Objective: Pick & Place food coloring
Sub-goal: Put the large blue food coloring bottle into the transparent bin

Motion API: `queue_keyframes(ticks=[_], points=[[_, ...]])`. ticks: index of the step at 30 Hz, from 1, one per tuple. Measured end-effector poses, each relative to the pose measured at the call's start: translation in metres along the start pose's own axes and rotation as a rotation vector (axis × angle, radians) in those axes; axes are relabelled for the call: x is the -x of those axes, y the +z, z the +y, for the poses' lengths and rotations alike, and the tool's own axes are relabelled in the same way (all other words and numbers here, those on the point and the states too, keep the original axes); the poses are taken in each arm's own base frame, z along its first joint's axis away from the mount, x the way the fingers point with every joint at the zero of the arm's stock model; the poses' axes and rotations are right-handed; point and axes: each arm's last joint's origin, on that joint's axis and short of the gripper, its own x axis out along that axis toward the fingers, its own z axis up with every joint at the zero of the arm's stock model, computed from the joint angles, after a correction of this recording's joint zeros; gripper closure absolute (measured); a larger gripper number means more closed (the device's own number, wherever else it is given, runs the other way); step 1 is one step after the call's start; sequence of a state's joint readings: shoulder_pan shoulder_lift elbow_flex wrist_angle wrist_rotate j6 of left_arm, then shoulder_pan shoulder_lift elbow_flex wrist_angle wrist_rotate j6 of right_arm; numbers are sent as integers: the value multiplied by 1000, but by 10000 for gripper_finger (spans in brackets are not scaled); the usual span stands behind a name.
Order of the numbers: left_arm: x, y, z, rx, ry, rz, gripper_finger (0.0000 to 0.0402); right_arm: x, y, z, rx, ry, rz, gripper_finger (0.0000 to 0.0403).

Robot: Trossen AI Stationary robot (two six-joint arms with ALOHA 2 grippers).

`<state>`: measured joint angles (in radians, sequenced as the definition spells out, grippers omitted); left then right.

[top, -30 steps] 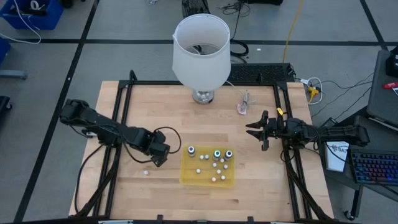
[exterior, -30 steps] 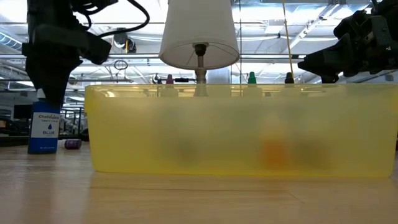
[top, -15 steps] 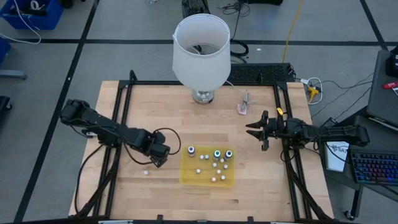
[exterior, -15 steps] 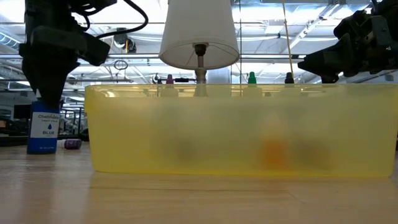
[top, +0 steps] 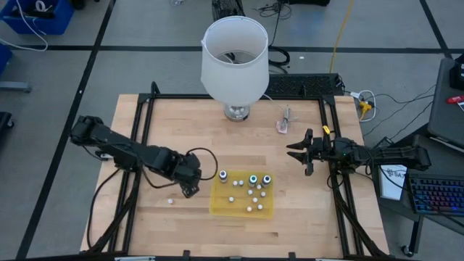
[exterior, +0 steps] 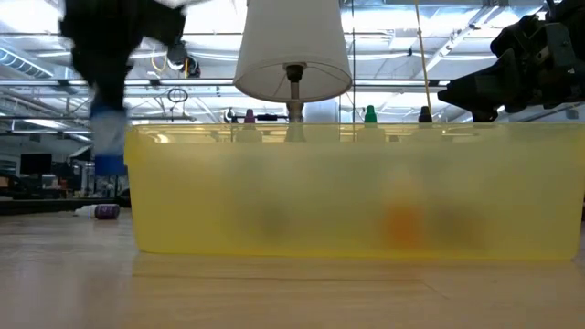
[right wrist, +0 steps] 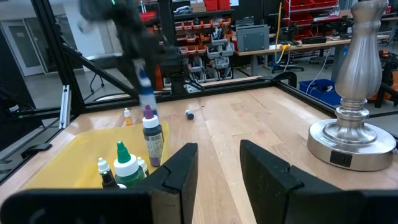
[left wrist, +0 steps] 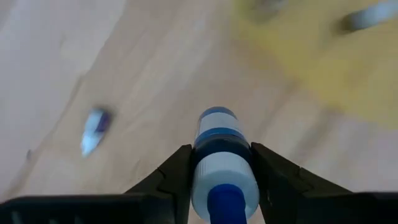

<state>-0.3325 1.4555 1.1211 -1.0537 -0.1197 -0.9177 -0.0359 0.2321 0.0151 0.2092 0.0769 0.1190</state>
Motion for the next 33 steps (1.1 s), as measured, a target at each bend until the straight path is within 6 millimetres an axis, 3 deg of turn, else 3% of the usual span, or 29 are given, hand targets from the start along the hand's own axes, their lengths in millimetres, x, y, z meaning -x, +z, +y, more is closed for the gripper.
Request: queue_keyframes(ticks=[6, 10, 18, 22, 27, 33], points=[[67, 16, -34, -200, -175, -230, 262, 0, 0, 0, 0, 0, 0, 291], [82, 24, -58, -324, -167, -305, 262, 0, 0, 0, 0, 0, 0, 291], [30, 52, -109, -495, 3, -139, 262, 0, 0, 0, 0, 0, 1, 291], [2, 60, -126, -546, 30, -87, 262, 0, 0, 0, 0, 0, 0, 291], [-31, 67, -130, -549, 79, -17, 263, 0, 0, 0, 0, 0, 0, 291], [-55, 73, -121, -500, 103, 67, 263, 0, 0, 0, 0, 0, 0, 291]])
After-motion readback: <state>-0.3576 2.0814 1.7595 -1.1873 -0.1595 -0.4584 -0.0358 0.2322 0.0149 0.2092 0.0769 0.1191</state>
